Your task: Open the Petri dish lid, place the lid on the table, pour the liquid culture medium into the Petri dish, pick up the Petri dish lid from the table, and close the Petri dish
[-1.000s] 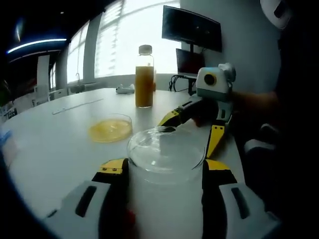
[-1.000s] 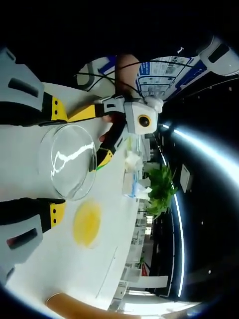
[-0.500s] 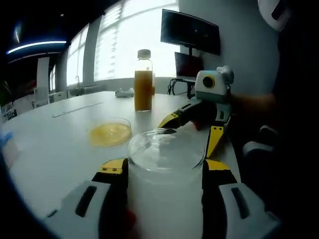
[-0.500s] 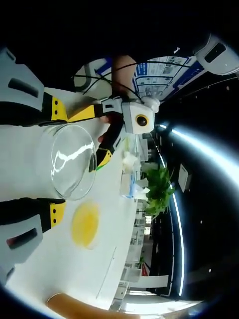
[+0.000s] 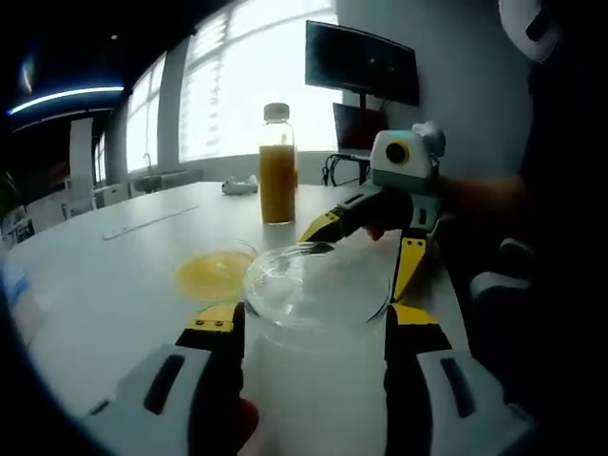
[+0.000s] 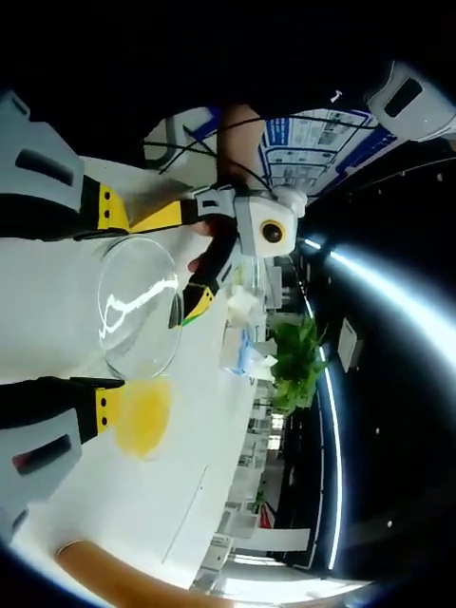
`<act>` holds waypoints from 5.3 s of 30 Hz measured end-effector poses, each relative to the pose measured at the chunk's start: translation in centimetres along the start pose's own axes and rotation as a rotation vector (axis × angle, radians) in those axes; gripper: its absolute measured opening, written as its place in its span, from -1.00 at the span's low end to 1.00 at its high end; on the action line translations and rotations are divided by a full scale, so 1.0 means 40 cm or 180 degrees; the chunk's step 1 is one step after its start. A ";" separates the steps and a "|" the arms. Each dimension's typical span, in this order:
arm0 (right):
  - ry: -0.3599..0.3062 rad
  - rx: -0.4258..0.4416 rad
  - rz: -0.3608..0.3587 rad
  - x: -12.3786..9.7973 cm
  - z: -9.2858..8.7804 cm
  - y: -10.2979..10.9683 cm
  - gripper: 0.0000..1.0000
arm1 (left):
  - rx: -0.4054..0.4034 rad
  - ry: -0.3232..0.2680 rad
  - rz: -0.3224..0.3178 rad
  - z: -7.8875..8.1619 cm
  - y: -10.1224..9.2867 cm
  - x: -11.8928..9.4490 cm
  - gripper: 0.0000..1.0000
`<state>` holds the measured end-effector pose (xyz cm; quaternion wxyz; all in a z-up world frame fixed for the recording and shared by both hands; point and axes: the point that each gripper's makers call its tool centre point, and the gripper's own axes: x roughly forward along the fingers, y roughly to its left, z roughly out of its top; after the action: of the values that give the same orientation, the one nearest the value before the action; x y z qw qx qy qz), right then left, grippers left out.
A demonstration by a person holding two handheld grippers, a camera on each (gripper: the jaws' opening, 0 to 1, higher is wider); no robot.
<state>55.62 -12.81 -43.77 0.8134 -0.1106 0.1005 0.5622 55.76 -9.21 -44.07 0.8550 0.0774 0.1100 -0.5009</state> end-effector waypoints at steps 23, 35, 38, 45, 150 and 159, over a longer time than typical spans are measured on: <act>-0.0059 -0.0105 -0.0025 0.024 0.043 -0.100 0.05 | 0.0208 -0.0009 0.0053 0.056 0.095 0.039 -0.01; -0.0088 -0.0092 -0.0063 0.049 0.052 -0.166 0.05 | 0.0255 0.0024 0.0038 0.072 0.160 0.071 -0.01; -0.0090 -0.0060 -0.0054 0.049 0.046 -0.182 0.05 | 0.0230 0.0022 0.0020 0.071 0.165 0.079 -0.01; -0.0075 -0.0041 -0.0054 0.066 0.038 -0.208 0.05 | 0.0202 0.0056 0.0018 0.062 0.191 0.094 -0.01; -0.0767 0.0488 -0.0835 -0.071 0.130 -0.173 0.20 | -0.0305 -0.0739 0.0740 0.168 0.167 -0.075 0.08; -0.0861 0.0512 -0.1074 -0.143 0.164 -0.131 0.38 | -0.0330 -0.0685 0.1023 0.185 0.145 -0.150 0.11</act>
<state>58.78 -17.78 -35.51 0.9081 0.0157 0.0151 0.4181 58.82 -3.14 -35.23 0.9336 -0.0042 0.0299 -0.3570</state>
